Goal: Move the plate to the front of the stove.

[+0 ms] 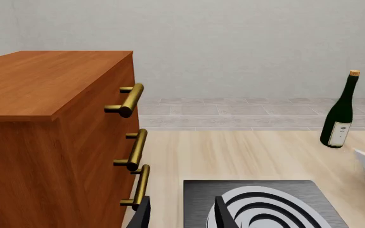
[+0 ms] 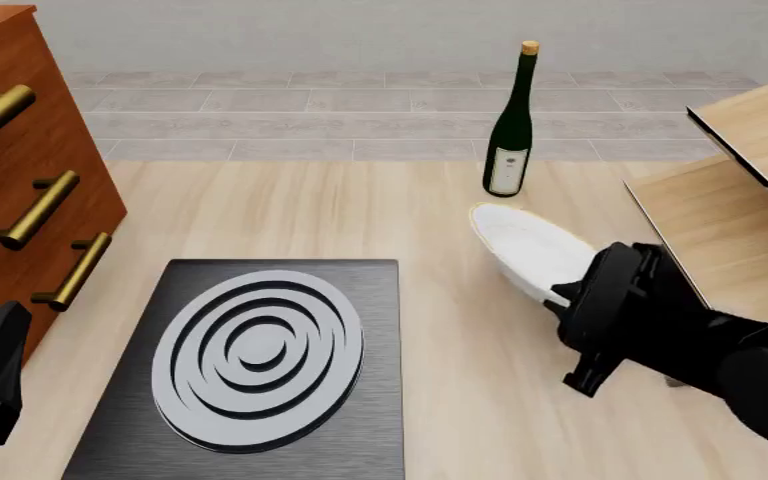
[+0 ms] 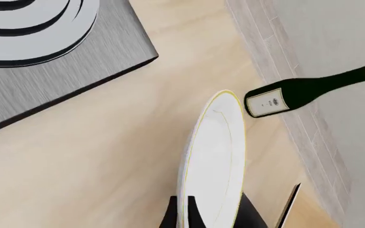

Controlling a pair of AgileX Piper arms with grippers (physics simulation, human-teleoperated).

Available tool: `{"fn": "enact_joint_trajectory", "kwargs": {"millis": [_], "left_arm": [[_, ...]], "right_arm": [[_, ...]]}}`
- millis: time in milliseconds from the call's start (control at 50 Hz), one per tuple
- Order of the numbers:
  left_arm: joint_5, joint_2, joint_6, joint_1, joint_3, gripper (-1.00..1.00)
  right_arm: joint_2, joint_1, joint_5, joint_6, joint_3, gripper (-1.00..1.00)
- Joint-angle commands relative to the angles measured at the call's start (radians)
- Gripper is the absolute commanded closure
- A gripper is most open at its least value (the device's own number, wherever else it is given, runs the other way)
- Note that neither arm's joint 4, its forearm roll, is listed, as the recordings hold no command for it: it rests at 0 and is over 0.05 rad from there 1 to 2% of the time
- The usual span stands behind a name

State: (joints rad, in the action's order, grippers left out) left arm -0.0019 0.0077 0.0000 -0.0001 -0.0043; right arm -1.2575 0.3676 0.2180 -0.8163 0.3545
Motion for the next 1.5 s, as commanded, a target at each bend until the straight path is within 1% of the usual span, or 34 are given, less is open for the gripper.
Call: {"fn": "enact_joint_trajectory", "kwargs": {"millis": [20, 60, 80, 140, 220, 320, 380, 420, 580, 740, 780, 800, 900, 920, 940, 1020, 1040, 1120, 1200, 1220, 1360, 1400, 1480, 1500], "left_arm": [[0.000, 0.000, 0.000, 0.000, 0.000, -1.00], [0.000, 0.000, 0.000, 0.000, 0.000, -1.00], [0.000, 0.000, 0.000, 0.000, 0.000, -1.00], [0.000, 0.000, 0.000, 0.000, 0.000, -1.00], [0.000, 0.000, 0.000, 0.000, 0.000, -1.00], [0.000, 0.000, 0.000, 0.000, 0.000, -1.00], [0.000, 0.000, 0.000, 0.000, 0.000, -1.00], [0.000, 0.000, 0.000, 0.000, 0.000, -1.00], [0.000, 0.000, 0.000, 0.000, 0.000, -1.00], [0.000, 0.000, 0.000, 0.000, 0.000, -1.00], [0.000, 0.000, 0.000, 0.000, 0.000, -1.00], [0.000, 0.000, 0.000, 0.000, 0.000, -1.00], [0.000, 0.000, 0.000, 0.000, 0.000, -1.00], [0.000, 0.000, 0.000, 0.000, 0.000, -1.00], [0.000, 0.000, 0.000, 0.000, 0.000, -1.00], [0.000, 0.000, 0.000, 0.000, 0.000, -1.00], [0.000, 0.000, 0.000, 0.000, 0.000, -1.00], [0.000, 0.000, 0.000, 0.000, 0.000, -1.00], [0.000, 0.000, 0.000, 0.000, 0.000, -1.00], [0.000, 0.000, 0.000, 0.000, 0.000, -1.00], [0.000, 0.000, 0.000, 0.000, 0.000, -1.00], [0.000, 0.000, 0.000, 0.000, 0.000, -1.00], [0.000, 0.000, 0.000, 0.000, 0.000, -1.00], [0.000, 0.000, 0.000, 0.000, 0.000, -1.00]], "right_arm": [[0.120, -0.027, -0.030, -0.063, -0.021, 1.00], [0.132, -0.024, -0.033, -0.068, -0.021, 1.00], [0.142, -0.028, -0.027, -0.081, -0.026, 1.00], [0.162, -0.033, -0.029, -0.096, -0.028, 1.00], [0.211, -0.030, -0.079, -0.111, -0.011, 1.00], [0.244, -0.022, -0.111, -0.124, 0.003, 1.00], [0.268, -0.016, -0.132, -0.142, 0.013, 1.00], [0.272, -0.005, -0.145, -0.144, 0.026, 1.00], [0.242, 0.027, -0.153, -0.186, 0.067, 1.00], [0.171, 0.075, -0.156, -0.201, 0.145, 1.00], [0.145, 0.084, -0.159, -0.193, 0.170, 1.00], [0.122, 0.104, -0.154, -0.190, 0.189, 1.00], [0.041, 0.150, -0.142, -0.185, 0.245, 1.00], [0.031, 0.153, -0.142, -0.187, 0.251, 1.00], [0.017, 0.164, -0.128, -0.209, 0.249, 1.00], [-0.020, 0.179, -0.132, -0.207, 0.287, 1.00], [-0.038, 0.190, -0.129, -0.219, 0.298, 1.00], [-0.068, 0.210, -0.136, -0.227, 0.343, 1.00], [-0.117, 0.232, -0.147, -0.220, 0.402, 1.00], [-0.137, 0.239, -0.142, -0.225, 0.417, 1.00], [-0.229, 0.251, -0.144, -0.231, 0.498, 1.00], [-0.252, 0.263, -0.164, -0.214, 0.534, 1.00], [-0.298, 0.271, -0.153, -0.232, 0.571, 1.00], [-0.310, 0.277, -0.133, -0.256, 0.567, 1.00]]}}
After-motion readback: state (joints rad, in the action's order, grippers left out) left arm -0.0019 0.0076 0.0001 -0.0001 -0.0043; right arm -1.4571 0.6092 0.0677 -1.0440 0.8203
